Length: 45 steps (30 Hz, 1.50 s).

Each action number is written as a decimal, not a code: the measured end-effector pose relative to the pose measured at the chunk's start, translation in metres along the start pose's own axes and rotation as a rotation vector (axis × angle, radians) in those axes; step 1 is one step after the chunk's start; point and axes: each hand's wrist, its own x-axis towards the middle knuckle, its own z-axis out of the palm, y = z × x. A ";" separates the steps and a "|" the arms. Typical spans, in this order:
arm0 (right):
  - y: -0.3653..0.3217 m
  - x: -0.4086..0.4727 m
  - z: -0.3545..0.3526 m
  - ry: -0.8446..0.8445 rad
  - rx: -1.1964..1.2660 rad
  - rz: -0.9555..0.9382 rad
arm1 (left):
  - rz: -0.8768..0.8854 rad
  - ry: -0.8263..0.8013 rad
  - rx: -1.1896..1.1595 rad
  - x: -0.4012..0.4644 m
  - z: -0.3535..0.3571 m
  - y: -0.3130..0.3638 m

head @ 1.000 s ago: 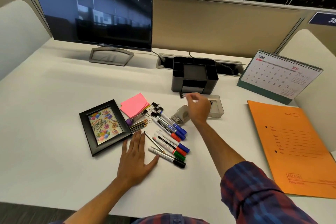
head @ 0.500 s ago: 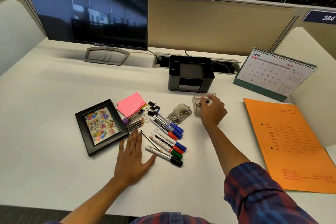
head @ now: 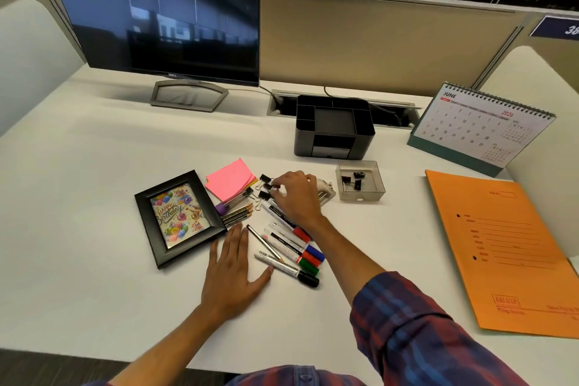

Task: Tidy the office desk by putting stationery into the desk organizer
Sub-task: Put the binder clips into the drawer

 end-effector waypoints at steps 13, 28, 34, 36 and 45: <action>-0.028 0.013 0.022 -0.218 -0.280 -0.066 | 0.002 0.011 -0.015 0.001 0.000 0.001; -0.029 0.014 0.030 -0.172 -0.220 -0.057 | 0.000 0.005 0.005 0.000 -0.001 0.001; -0.025 0.010 0.027 -0.184 -0.214 -0.066 | 0.000 0.004 -0.006 0.001 0.000 0.001; -0.024 0.009 0.024 -0.193 -0.197 -0.060 | -0.003 0.004 0.000 0.000 0.000 0.000; -0.023 0.011 0.016 -0.280 -0.205 -0.093 | -0.006 0.003 -0.012 0.001 0.000 0.001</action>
